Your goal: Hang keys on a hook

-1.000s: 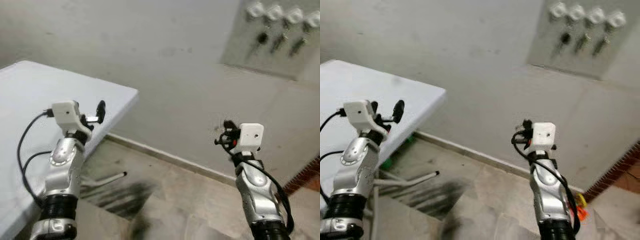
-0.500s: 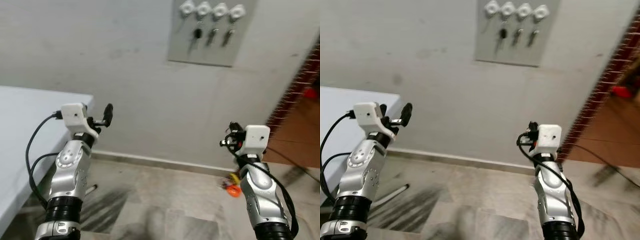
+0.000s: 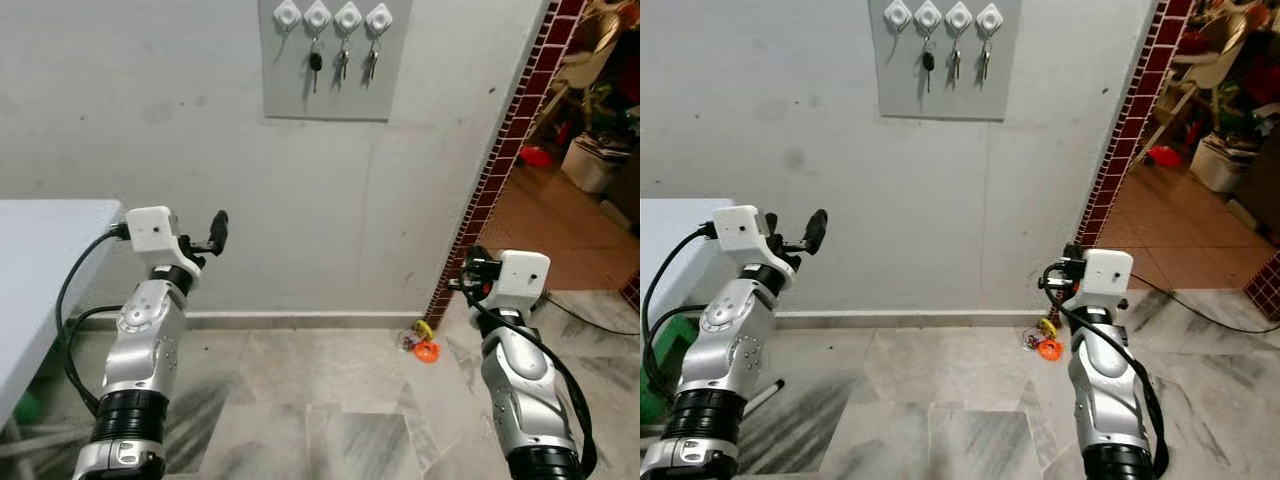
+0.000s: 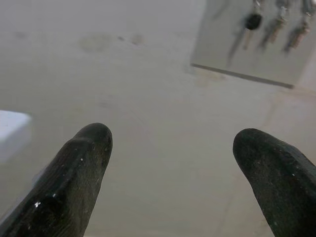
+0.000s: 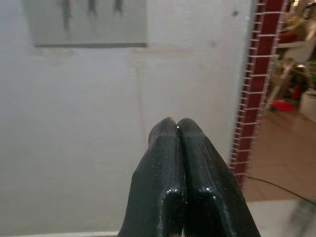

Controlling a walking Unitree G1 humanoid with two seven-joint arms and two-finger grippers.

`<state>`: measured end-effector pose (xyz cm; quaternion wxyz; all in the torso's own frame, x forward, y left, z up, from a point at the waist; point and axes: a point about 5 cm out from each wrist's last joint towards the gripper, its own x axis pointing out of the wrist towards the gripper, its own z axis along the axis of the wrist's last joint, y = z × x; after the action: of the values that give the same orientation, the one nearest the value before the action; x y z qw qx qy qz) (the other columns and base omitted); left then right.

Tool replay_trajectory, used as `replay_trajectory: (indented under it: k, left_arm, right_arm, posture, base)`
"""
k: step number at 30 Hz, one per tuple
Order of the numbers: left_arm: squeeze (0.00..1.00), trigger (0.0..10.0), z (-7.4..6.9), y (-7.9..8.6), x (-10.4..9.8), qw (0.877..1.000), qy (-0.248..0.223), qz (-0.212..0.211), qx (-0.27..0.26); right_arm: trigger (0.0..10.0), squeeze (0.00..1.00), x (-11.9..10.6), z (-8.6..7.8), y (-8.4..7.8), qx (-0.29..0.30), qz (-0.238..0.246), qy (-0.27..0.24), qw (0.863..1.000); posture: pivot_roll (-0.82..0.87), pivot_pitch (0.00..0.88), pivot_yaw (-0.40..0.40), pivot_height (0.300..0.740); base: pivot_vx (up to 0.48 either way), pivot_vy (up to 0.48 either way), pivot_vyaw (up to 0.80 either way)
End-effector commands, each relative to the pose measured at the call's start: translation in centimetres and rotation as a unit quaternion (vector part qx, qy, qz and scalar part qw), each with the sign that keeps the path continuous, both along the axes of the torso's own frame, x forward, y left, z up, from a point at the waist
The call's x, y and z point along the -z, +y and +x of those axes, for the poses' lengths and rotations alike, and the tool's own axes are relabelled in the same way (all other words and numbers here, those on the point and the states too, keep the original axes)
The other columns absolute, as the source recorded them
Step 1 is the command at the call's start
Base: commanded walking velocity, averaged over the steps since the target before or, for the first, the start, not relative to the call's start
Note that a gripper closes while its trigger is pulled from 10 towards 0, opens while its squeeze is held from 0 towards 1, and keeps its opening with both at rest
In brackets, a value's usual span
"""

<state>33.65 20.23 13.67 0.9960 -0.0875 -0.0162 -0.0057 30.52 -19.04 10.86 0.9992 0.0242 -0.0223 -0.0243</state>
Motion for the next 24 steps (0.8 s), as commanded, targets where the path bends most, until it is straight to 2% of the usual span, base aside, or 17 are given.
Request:
replay_trajectory:
  k: [1, 10, 24]
  left_arm:
    - [0.00, 10.0, 0.22, 0.00, -0.24, 1.000, 0.002, -0.003, -0.001]
    - [0.00, 10.0, 0.22, 0.12, -0.38, 1.000, -0.002, -0.016, -0.003]
    - [0.00, 10.0, 0.21, 0.05, -0.10, 1.000, 0.003, -0.023, -0.005]
  right_arm:
    - [10.0, 0.00, -0.71, 0.26, -0.20, 0.007, 0.004, -0.008, 1.000]
    - [10.0, 0.00, -0.90, 0.21, -0.05, 0.006, 0.000, -0.009, 1.000]
    - [10.0, 0.00, -1.02, 0.13, -0.20, 0.002, -0.001, -0.007, 1.000]
  posture:
    - [0.00, 0.000, 0.005, 0.740]
    - [-0.01, 0.000, 0.006, 0.740]
    - [-0.01, 0.000, -0.004, 0.740]
  base:
    - [0.000, 0.000, 0.00]
    - [0.063, 0.000, 0.00]
    - [0.328, 0.000, 0.00]
